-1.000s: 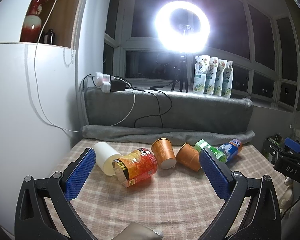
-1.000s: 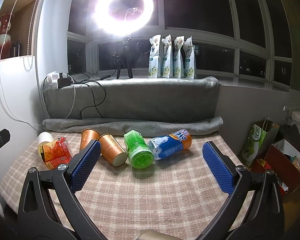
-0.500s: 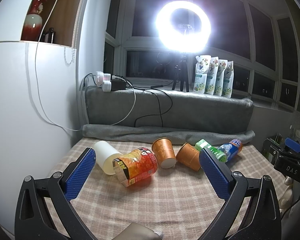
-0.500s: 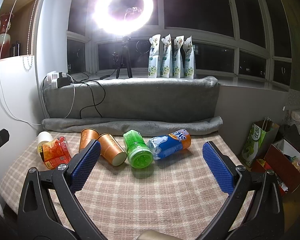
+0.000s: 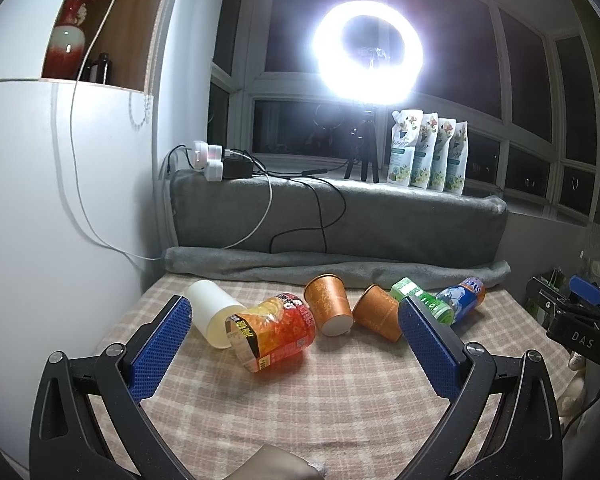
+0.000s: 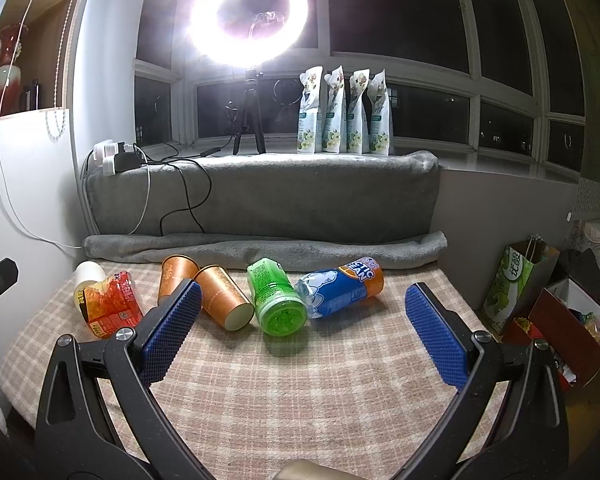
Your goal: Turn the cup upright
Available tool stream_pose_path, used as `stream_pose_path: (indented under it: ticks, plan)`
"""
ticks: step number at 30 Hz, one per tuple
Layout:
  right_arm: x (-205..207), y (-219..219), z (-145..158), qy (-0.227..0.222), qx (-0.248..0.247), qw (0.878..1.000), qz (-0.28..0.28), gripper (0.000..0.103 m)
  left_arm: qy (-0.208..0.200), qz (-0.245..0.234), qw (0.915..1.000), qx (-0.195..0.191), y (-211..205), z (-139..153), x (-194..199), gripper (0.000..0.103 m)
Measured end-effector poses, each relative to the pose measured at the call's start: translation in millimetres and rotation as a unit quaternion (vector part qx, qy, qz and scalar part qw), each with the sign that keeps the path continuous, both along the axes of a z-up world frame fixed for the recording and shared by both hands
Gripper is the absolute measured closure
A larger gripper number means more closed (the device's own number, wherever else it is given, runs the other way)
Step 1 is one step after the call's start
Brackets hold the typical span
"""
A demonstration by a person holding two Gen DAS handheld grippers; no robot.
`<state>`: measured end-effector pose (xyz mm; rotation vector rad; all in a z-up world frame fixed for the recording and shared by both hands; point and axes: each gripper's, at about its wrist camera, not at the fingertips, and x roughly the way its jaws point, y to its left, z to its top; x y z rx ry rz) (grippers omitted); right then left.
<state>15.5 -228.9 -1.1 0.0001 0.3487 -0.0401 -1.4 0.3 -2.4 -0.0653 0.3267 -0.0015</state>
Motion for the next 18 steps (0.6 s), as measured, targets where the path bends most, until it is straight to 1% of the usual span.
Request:
stream_pose_path:
  ticks: [10, 18]
  plan:
    - [7, -2, -6, 0.007, -0.001, 1.000, 0.005, 0.000, 0.005, 0.001, 1.0000, -0.002, 1, -3, 2, 0.001]
    - [35, -6, -16, 0.041, 0.012, 0.998, 0.039, 0.000, 0.018, -0.003, 0.9998, 0.000, 3, -10, 7, 0.001]
